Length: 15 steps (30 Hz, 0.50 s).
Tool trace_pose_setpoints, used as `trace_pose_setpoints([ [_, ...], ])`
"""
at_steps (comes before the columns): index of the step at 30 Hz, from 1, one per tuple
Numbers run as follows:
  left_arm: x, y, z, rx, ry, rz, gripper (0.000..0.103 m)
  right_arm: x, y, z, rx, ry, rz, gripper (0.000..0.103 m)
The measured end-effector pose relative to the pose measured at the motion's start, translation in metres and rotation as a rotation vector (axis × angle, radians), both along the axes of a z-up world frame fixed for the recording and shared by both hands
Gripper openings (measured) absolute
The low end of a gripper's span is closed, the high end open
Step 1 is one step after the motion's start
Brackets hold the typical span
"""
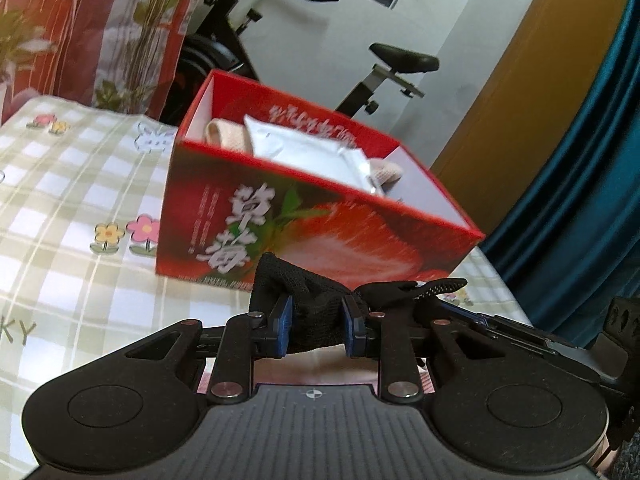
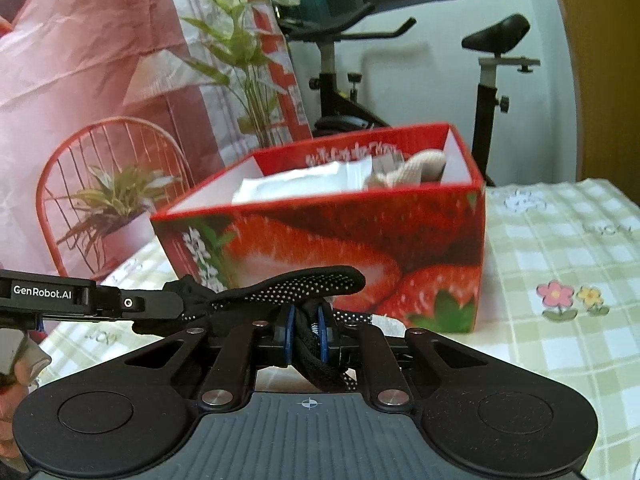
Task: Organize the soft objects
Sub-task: 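Lift the black gloves with both tools and carry them over the box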
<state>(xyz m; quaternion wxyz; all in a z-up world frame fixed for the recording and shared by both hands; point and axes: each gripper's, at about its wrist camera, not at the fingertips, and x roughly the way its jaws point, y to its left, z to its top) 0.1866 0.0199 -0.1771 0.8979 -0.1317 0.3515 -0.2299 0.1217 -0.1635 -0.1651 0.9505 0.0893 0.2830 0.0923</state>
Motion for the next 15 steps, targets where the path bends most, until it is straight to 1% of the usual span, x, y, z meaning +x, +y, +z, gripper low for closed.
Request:
trace_pose_setpoints([
  [6,-0.003,-0.005,0.022,-0.011,-0.06,-0.014,0.027,-0.002,-0.003,0.027,-0.003,-0.061,0.002,0.011],
  [15,0.003,-0.008,0.046,-0.027,-0.13,-0.024,0.027,0.01,-0.006,0.063,-0.021,-0.12,0.017,0.011],
])
